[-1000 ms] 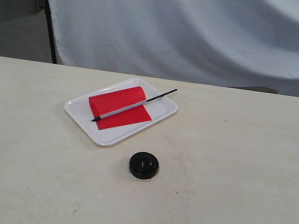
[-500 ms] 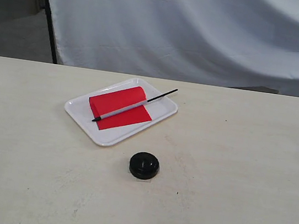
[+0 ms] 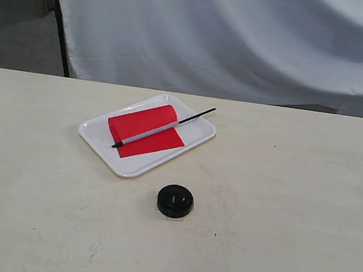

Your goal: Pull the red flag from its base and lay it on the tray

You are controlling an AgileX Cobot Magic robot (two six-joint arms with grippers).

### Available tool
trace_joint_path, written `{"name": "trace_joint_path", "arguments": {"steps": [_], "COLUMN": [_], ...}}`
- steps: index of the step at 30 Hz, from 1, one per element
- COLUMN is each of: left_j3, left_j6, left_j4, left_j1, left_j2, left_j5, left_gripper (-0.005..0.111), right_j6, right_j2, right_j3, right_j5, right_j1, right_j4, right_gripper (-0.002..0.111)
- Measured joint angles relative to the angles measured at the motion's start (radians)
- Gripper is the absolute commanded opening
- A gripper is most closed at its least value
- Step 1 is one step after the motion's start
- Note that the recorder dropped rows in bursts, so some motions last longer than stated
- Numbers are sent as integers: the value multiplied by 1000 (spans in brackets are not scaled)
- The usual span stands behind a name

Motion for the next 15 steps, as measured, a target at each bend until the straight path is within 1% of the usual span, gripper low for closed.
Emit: {"name": "trace_joint_path", "arguments": {"steps": [4,9,11,12,13,15], "left_j3": [0,0,0,0,0,0], "left_j6": [0,0,0,0,0,0], "left_j4": [0,0,0,0,0,0], "left_j1": [0,0,0,0,0,0], "left_j2": [0,0,0,0,0,0], "left_j5": [0,0,0,0,0,0], "left_gripper": [0,0,0,0,0,0], "right_j6": [5,72,81,83,83,81], "right_j2": [0,0,0,0,0,0], "right_j3": [0,34,124,203,231,268], "right_j5": [-9,-16,-60,-93,-98,30], "right_j1": [0,0,0,0,0,0], "right_j4": [6,73,88,93,99,118], "right_gripper": [-1,-1,-1,-1,-1,-1]}}
